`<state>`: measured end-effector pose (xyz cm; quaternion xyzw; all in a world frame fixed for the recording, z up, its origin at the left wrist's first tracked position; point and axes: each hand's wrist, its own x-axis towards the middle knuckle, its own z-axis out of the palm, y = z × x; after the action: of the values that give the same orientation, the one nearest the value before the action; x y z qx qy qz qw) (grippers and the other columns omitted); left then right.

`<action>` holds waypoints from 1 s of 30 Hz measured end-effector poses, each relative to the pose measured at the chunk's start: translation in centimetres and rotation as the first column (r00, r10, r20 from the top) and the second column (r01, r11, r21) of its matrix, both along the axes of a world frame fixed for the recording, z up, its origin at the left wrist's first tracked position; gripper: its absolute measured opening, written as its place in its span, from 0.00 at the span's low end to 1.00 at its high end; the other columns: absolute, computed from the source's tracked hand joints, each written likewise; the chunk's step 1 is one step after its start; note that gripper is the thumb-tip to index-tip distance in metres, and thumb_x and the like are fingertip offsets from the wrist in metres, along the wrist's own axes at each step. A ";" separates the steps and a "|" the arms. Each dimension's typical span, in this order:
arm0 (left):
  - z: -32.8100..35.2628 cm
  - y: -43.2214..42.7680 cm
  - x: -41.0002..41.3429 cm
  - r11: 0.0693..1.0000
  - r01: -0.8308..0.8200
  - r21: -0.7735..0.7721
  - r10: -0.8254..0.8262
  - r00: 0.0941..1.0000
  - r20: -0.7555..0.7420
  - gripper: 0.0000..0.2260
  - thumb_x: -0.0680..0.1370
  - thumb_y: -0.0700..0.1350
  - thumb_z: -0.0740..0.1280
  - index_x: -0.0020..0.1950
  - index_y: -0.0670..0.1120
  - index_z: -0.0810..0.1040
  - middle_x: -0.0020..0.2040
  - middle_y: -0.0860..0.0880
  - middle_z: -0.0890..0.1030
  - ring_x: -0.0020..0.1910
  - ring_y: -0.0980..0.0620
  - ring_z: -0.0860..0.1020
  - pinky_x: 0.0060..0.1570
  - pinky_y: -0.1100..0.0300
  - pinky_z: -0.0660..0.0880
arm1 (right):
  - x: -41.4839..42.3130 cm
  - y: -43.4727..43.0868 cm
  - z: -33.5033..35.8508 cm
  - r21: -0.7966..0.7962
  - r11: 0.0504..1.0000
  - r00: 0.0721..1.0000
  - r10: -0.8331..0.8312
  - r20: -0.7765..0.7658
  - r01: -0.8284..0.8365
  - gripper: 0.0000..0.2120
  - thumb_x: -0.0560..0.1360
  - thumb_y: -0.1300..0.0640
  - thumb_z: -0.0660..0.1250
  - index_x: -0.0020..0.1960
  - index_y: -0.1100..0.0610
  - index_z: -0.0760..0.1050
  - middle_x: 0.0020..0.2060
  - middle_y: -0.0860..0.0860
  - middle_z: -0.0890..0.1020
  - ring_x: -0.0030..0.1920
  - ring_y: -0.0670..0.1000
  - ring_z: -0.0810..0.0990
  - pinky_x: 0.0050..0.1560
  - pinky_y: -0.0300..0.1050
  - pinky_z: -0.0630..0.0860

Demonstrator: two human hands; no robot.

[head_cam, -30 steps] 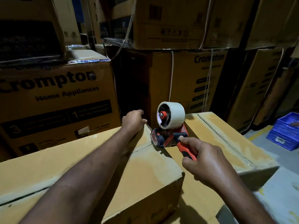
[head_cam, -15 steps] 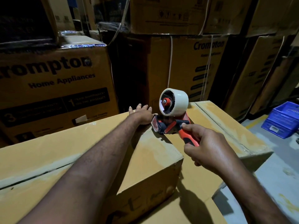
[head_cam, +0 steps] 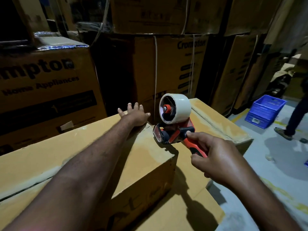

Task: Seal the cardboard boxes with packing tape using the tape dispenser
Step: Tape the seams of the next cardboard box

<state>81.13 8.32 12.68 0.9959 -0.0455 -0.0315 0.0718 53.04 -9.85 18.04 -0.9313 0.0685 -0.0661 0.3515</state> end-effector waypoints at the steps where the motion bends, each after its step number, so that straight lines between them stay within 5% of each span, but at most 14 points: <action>1: 0.1 -0.6 -0.6 1.000 -0.009 -0.013 0.009 1.000 0.018 0.32 0.83 0.63 0.51 0.83 0.52 0.48 0.83 0.47 0.42 0.81 0.42 0.37 0.73 0.29 0.37 | -0.1 -0.1 0.1 0.006 1.000 1.000 0.000 -0.004 0.000 0.30 0.74 0.55 0.71 0.69 0.31 0.66 0.56 0.41 0.76 0.36 0.40 0.77 0.32 0.31 0.71; 7: -0.7 -1.8 -3.9 0.940 0.342 0.010 -0.340 0.937 -0.082 0.29 0.83 0.58 0.61 0.82 0.59 0.55 0.83 0.49 0.43 0.80 0.41 0.36 0.71 0.26 0.38 | 0.0 -0.8 0.2 0.109 0.994 1.000 -0.019 -0.018 0.020 0.30 0.73 0.58 0.72 0.68 0.34 0.69 0.52 0.46 0.76 0.32 0.50 0.83 0.30 0.43 0.81; 17: -0.7 -1.3 -3.6 0.963 0.254 0.090 -0.246 0.965 -0.090 0.28 0.80 0.66 0.60 0.79 0.62 0.61 0.83 0.54 0.51 0.81 0.44 0.42 0.71 0.28 0.34 | 0.2 -1.9 -0.7 0.129 0.986 0.994 0.107 0.029 -0.110 0.31 0.74 0.59 0.71 0.72 0.38 0.67 0.65 0.47 0.76 0.42 0.48 0.80 0.30 0.34 0.76; 22: -0.5 -2.4 -4.3 0.963 0.210 0.169 -0.194 0.975 -0.105 0.22 0.85 0.57 0.53 0.80 0.62 0.60 0.83 0.55 0.51 0.81 0.44 0.40 0.70 0.27 0.34 | -1.8 -3.8 -1.5 0.112 0.988 0.994 0.098 0.048 -0.103 0.31 0.73 0.56 0.71 0.71 0.37 0.67 0.57 0.44 0.78 0.40 0.45 0.80 0.42 0.43 0.82; 30: 0.0 -2.8 -4.9 0.972 0.159 0.175 -0.142 0.984 -0.105 0.23 0.85 0.56 0.54 0.81 0.59 0.59 0.83 0.55 0.49 0.81 0.45 0.39 0.72 0.28 0.35 | -4.5 -5.7 -2.9 0.136 0.986 0.995 0.092 0.035 -0.096 0.30 0.74 0.55 0.72 0.70 0.34 0.67 0.56 0.43 0.79 0.39 0.40 0.78 0.32 0.28 0.72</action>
<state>76.20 5.48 12.70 0.9894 -0.1144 -0.0869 -0.0205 48.50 -15.59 15.09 -0.9061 0.0236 -0.0580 0.4185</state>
